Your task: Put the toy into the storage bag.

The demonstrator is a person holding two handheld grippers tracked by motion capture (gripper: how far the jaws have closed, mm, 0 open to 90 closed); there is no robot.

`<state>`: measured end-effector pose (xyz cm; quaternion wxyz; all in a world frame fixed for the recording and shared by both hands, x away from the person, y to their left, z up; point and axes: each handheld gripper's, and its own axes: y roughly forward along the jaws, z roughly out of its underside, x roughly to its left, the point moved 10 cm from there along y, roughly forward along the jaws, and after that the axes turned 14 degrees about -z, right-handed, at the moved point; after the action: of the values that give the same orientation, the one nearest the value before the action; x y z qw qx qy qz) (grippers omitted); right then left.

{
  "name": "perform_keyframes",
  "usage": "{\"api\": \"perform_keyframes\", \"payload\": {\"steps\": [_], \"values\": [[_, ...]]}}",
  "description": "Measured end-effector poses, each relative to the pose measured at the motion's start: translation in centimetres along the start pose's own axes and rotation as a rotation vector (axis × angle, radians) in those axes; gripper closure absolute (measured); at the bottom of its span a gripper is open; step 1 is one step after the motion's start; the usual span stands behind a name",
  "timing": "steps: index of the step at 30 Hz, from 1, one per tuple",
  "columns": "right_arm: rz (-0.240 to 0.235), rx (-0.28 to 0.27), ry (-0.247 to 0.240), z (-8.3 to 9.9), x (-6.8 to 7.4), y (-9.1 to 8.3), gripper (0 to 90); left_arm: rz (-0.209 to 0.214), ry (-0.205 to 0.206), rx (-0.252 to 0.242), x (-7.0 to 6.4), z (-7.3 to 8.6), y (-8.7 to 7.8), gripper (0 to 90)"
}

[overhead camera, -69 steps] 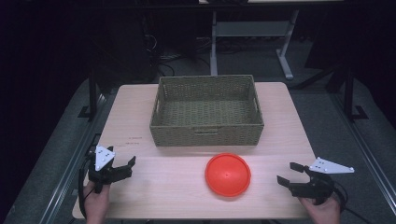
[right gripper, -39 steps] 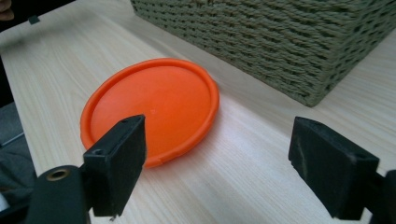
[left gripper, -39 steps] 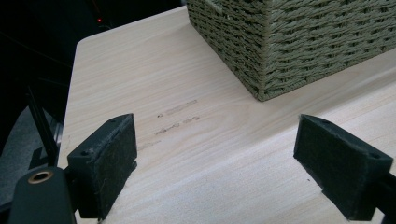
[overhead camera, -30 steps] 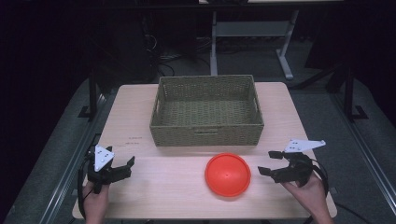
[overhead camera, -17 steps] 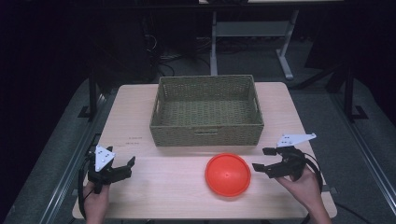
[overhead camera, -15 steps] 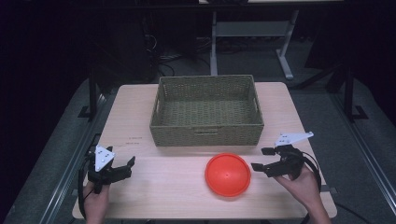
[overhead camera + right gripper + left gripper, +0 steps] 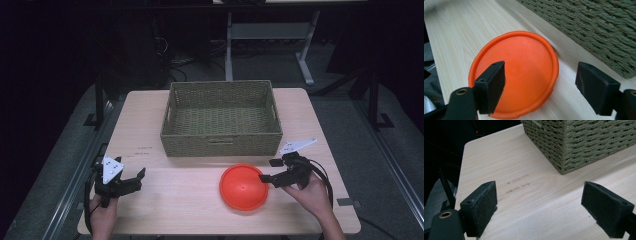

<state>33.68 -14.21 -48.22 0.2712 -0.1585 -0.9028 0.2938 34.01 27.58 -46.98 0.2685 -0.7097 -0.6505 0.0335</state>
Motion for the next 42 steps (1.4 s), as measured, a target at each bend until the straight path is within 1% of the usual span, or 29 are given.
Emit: {"api": "perform_keyframes", "payload": {"steps": [4, 5, 10, 11, 14, 15, 17, 19, 22, 23, 26, 28, 30, 38, 42], "values": [[-0.007, 0.009, 0.004, 0.1, -0.3, 0.6, 26.0, 0.001, 0.007, 0.001, 0.0, 0.0, 0.0, 12.9], [-0.011, 0.012, 0.012, 0.1, -0.4, 0.8, 26.1, 0.001, 0.008, 0.001, 0.0, 0.0, 0.1, 12.8], [-0.010, 0.021, 0.018, 0.3, -0.6, 1.4, 26.9, 0.002, 0.009, 0.003, 0.0, 0.0, 0.0, 12.8], [-0.015, 0.031, 0.033, 0.5, -0.8, 1.8, 28.4, 0.001, 0.009, 0.002, 0.0, 0.0, 0.0, 12.9], [-0.013, 0.044, 0.037, 0.7, -1.1, 2.1, 29.8, 0.001, 0.009, 0.001, -0.1, 0.0, 0.0, 12.9], [-0.017, 0.056, 0.050, 0.9, -1.3, 2.5, 32.3, 0.003, 0.009, 0.000, -0.1, 0.0, 0.1, 12.9], [-0.017, 0.065, 0.057, 1.1, -1.5, 2.7, 34.8, 0.003, 0.010, 0.001, -0.2, 0.0, 0.1, 12.8], [-0.023, 0.073, 0.065, 1.3, -1.6, 3.0, 40.2, 0.003, 0.010, 0.006, -0.2, 0.1, 0.1, 12.9], [-0.015, 0.079, 0.078, 1.4, -1.9, 3.1, 41.8, 0.002, 0.006, 0.004, -0.1, 0.0, 0.1, 12.8], [-0.018, 0.083, 0.082, 1.5, -2.1, 3.2, 45.7, 0.001, 0.007, 0.005, -0.1, 0.0, 0.1, 12.9], [-0.016, 0.084, 0.087, 1.5, -2.1, 3.2, 46.5, 0.002, 0.009, 0.005, -0.1, 0.0, 0.1, 12.8], [-0.008, 0.096, 0.078, 1.6, -2.3, 3.3, 48.9, 0.004, 0.013, 0.003, -0.2, 0.0, 0.1, 12.9], [-0.005, 0.105, 0.085, 1.8, -2.5, 3.4, 50.0, 0.005, 0.015, 0.005, -0.3, 0.0, 0.1, 12.8], [-0.016, 0.118, 0.090, 2.0, -2.6, 3.8, 54.4, 0.004, 0.018, 0.004, -0.3, 0.0, 0.1, 12.8], [-0.023, 0.120, 0.093, 2.1, -2.6, 4.0, 54.5, 0.004, 0.016, 0.005, -0.3, 0.0, 0.1, 12.9]]}}
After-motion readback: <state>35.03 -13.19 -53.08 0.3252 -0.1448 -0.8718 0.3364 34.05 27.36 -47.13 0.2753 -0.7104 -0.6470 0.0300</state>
